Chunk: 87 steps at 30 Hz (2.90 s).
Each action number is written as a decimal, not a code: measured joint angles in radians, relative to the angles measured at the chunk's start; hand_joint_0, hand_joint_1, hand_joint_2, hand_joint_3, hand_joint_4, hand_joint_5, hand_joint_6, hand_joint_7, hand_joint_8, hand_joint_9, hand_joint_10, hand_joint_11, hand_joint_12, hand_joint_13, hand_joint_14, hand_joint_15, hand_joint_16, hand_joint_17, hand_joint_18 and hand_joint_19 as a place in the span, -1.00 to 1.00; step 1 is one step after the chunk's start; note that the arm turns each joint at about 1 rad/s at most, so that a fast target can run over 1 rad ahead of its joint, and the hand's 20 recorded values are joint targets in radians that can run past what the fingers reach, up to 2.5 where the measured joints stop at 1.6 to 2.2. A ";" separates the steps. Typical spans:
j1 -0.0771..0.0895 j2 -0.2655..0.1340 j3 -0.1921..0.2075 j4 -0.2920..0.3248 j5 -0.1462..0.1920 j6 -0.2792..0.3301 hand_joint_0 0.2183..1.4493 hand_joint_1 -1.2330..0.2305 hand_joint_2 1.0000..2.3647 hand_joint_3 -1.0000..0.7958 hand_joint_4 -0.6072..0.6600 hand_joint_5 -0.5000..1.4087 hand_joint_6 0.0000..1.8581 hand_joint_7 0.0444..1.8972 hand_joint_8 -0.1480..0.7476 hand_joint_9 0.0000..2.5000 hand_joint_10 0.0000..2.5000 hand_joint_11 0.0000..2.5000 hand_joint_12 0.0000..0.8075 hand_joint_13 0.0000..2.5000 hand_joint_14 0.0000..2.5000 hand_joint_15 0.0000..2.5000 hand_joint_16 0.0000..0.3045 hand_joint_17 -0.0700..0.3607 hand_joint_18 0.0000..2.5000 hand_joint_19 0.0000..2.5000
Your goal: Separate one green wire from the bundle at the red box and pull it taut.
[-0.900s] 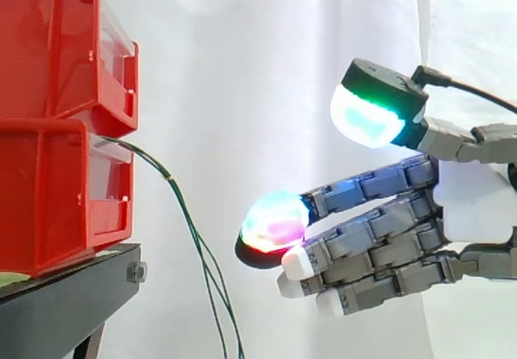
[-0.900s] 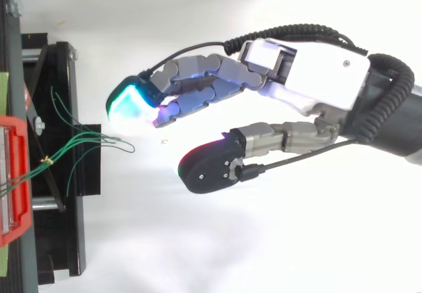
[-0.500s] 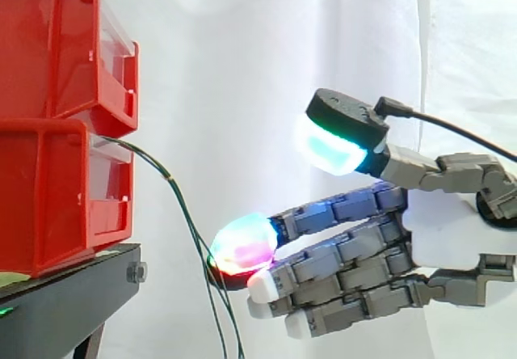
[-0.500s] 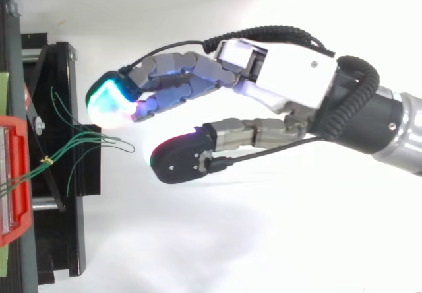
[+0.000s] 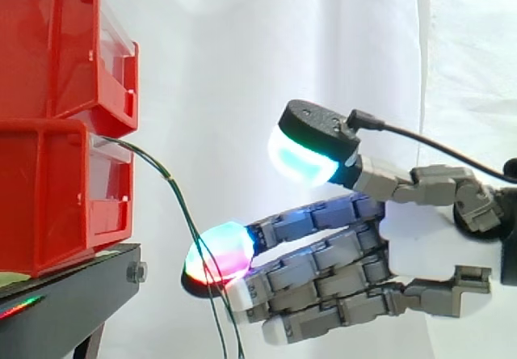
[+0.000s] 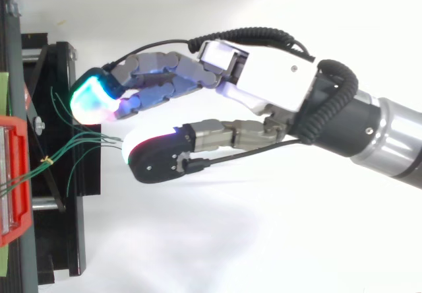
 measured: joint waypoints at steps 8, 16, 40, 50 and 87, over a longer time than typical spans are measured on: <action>0.001 -0.075 0.088 -0.004 -0.015 0.019 -0.47 -0.03 -1.00 -0.43 0.50 -0.64 -0.46 -0.22 -0.03 -0.42 -1.00 -0.88 -0.25 -0.58 -1.00 -0.95 -0.70 -0.20 -0.59 -0.84; 0.010 -0.082 0.099 -0.007 -0.022 0.024 -0.46 -0.02 -1.00 -0.44 0.53 -0.62 -0.46 -0.11 -0.03 -0.41 -1.00 -0.86 -0.25 -0.57 -1.00 -0.95 -0.70 -0.20 -0.58 -0.84; 0.032 -0.076 0.104 -0.056 -0.028 -0.030 -0.42 -0.04 -1.00 -0.42 0.51 -0.59 -0.46 0.03 -0.03 -0.38 -1.00 -0.83 -0.27 -0.54 -1.00 -0.94 -0.71 -0.22 -0.56 -0.82; 0.022 -0.047 0.111 -0.153 -0.032 -0.023 -0.42 -0.04 -1.00 -0.42 0.51 -0.59 -0.46 0.03 -0.02 -0.37 -1.00 -0.83 -0.27 -0.54 -1.00 -0.93 -0.71 -0.22 -0.55 -0.82; 0.044 -0.038 0.150 -0.130 -0.027 -0.084 -0.35 -0.12 -0.98 -0.27 0.30 -0.59 -0.33 0.27 -0.01 -0.34 -0.99 -0.76 -0.27 -0.52 -1.00 -0.92 -0.71 -0.22 -0.52 -0.80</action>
